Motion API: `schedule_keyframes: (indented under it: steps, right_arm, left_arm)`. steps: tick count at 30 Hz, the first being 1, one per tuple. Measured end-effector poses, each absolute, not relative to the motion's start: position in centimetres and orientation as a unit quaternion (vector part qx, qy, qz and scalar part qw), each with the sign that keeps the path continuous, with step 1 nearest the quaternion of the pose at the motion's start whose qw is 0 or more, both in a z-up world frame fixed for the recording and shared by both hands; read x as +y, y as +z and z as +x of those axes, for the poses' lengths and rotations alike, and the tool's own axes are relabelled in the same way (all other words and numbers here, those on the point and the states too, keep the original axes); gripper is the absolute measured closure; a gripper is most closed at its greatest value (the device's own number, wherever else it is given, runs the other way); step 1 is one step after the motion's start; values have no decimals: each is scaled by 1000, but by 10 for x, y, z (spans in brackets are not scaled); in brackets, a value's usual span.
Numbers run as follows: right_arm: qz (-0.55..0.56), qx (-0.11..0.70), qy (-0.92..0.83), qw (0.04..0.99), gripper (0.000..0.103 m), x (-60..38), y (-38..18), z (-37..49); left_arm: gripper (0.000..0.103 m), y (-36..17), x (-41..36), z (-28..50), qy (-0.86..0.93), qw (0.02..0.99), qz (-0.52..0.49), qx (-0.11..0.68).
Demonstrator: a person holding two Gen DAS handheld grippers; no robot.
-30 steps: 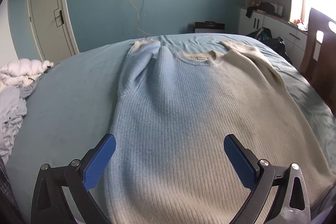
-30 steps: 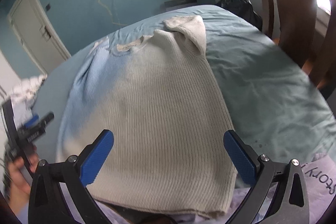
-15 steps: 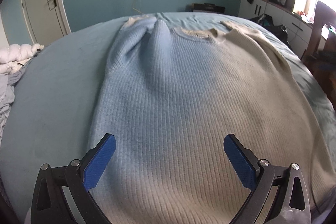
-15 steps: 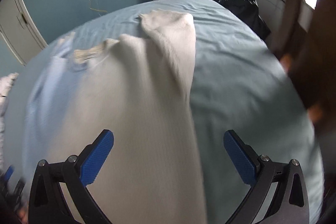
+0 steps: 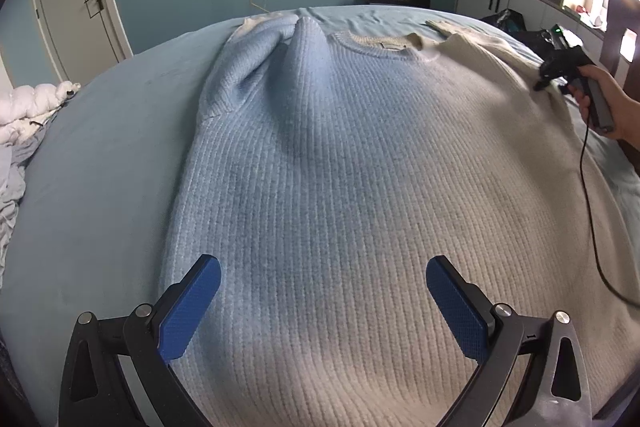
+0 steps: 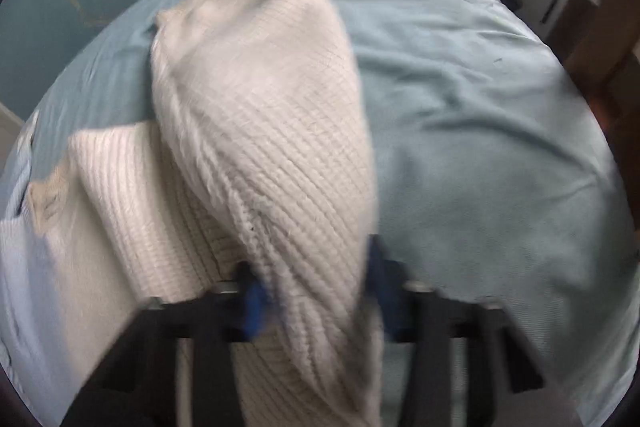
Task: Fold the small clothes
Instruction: 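Move the right gripper to the cream sleeve cuff and close on it, then lift the cream sleeve cuff up off the bed with the right gripper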
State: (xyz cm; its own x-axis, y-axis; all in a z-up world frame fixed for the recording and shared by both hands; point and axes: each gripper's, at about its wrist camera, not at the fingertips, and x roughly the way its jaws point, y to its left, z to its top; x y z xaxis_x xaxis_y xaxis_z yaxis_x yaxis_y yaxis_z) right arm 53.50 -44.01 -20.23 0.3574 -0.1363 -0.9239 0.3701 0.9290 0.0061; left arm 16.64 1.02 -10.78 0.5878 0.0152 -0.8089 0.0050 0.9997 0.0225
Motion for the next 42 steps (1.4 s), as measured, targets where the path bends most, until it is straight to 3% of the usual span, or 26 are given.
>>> schedule_keyframes:
  steps: [5,8,10,12,13,16,18,22,25,29,31,34,35,42]
  right_arm:
    - [144,471,-225,841,92,-455,-161,479]
    - [212,471,-241,821,92,-483,-166,453]
    - [229,510,-218,800,86,-490,-184,454]
    - [193,552,-194,788,43,-489,-195,452]
    - [170,538,-201,801,36,-488,-183,445]
    - [127,482,-192,846,31,-477,-142,432]
    - [63,471,-174,863,19,-453,-119,438]
    - [-88,467,-171,863,18,-393,-100,475]
    - [-137,477,-161,853,18,-374,-115,509]
    - [-181,550,-173,797,19,-352,-163,558]
    - [-208,578,-196,765,21,-350,-184,561]
    - [-167,571,-191,780,64,-352,-168,550]
    - [-132,562,-197,793,91,-364,-153,549]
    - [142,392,-234,878,95,-492,-36,443]
  left_arm:
    - [0,-108,11,166,1,891,9,455]
    - [0,-105,10,162,1,893,13,451]
    - [0,-103,9,160,0,894,15,448]
    - [0,-101,7,158,-2,895,19,446]
    - [0,-100,7,157,-3,896,20,444]
    - [0,-99,4,156,-4,896,25,442]
    - [0,-100,3,158,-7,895,26,444]
    - [0,-105,1,161,-10,892,24,452]
    - [0,-109,2,163,-10,888,21,459]
    - [0,-112,3,163,-13,885,19,464]
    - [0,-115,2,164,-15,885,22,465]
    - [0,-118,2,165,-15,883,27,469]
    - [0,-119,3,165,-16,882,26,470]
    - [0,-114,4,163,-21,885,23,465]
